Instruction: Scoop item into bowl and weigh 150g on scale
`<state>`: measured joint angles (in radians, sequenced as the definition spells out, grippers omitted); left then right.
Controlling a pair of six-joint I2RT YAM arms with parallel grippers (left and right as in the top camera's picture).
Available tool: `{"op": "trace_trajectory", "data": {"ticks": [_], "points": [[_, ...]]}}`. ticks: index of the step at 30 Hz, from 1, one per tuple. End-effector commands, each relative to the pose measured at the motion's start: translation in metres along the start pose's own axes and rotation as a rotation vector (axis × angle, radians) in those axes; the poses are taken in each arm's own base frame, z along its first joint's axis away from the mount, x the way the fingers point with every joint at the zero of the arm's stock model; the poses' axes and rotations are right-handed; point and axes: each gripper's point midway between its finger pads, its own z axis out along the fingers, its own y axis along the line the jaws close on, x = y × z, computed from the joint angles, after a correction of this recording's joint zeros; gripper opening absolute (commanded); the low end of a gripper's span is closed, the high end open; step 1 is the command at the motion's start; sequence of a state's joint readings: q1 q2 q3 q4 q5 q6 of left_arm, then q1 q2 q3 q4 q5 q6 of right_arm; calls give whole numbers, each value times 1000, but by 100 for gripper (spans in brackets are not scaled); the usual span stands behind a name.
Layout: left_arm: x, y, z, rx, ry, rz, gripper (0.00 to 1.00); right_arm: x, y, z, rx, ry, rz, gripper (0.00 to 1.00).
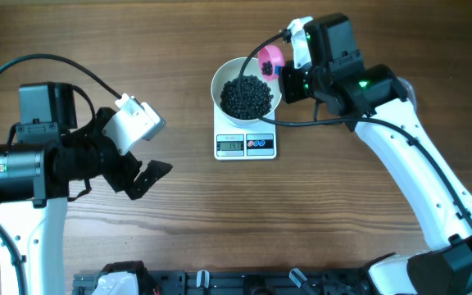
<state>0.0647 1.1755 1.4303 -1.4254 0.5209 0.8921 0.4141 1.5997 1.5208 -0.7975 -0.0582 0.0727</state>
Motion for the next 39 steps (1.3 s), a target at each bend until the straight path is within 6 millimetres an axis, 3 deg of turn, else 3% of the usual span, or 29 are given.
{"op": "trace_trajectory", "data": {"ticks": [1,3,5,7,9,12,13,16,18,20,23,25,27,39], "points": [[1,-1,2,6,5,-10,100,-2,0,4,6,0,-52,4],[1,-1,2,6,5,-10,100,-1,-10,3,60,5,-104,4],[1,-1,2,6,5,-10,100,-3,-1,5,16,-2,-111,4],[1,-1,2,6,5,-10,100,-5,-12,4,77,-8,-178,4],[1,-1,2,6,5,-10,100,-12,0,8,13,-38,-160,4],[1,-1,2,6,5,-10,100,-18,-11,7,84,-57,-208,4],[1,-1,2,6,5,-10,100,-21,1,10,14,-74,-170,4],[1,-1,2,6,5,-10,100,-17,-6,9,58,-56,-224,4],[1,-1,2,5,6,-10,100,-15,6,10,-18,-53,-203,4],[1,-1,2,6,5,-10,100,-12,-5,9,48,-33,-275,4],[1,-1,2,6,5,-10,100,-13,6,10,-15,-44,-245,4],[1,-1,2,6,5,-10,100,-17,-5,10,52,-52,-265,4],[1,-1,2,6,5,-10,100,-16,2,11,10,-55,-265,4],[1,-1,2,6,5,-10,100,-15,-1,11,29,-47,-289,4]]}}
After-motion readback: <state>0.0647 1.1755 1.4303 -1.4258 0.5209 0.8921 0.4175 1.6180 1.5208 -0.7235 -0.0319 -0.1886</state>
